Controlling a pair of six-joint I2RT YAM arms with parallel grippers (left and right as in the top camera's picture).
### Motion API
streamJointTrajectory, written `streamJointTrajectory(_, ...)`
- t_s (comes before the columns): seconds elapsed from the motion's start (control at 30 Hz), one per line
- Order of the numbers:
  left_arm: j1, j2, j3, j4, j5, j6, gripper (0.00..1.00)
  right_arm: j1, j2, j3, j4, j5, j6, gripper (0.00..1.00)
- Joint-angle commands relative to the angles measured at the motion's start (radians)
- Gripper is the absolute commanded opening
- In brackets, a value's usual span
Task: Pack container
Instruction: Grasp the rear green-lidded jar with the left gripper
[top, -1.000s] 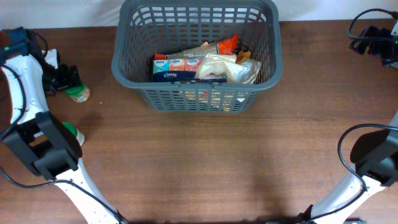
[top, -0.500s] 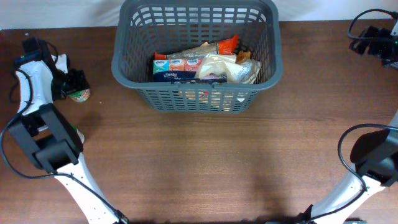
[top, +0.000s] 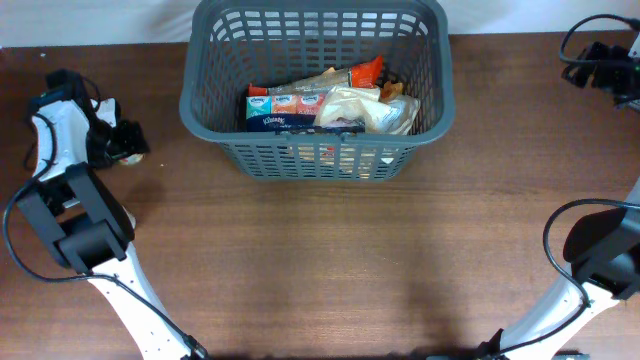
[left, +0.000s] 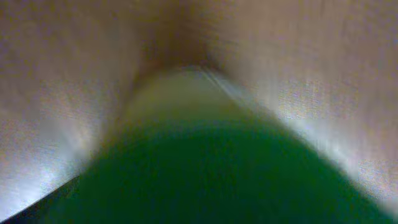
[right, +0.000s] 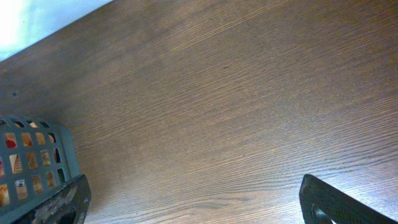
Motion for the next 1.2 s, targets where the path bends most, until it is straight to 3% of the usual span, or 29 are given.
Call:
streamJointTrajectory(0.0,0.001,0.010,0.050,-0.092,0.027,-0.009,0.79,-0.005,-0.015,-0.006,0.003,-0.005,0.005,0.99)
streamJointTrajectory(0.23,0.004,0.010,0.282,-0.193,0.024,-0.010,0.79,-0.005,-0.015,-0.006,0.003,-0.005,0.005,0.99)
streamJointTrajectory(0.5,0.043,0.051,0.283,-0.196,0.025,-0.044,0.74,-0.005,-0.015,-0.006,0.003,-0.005,0.005,0.99)
streamJointTrajectory(1.17,0.047,0.158,0.282,-0.206,-0.003,-0.031,0.74,-0.005,-0.015,-0.006,0.003,-0.005,0.005,0.99)
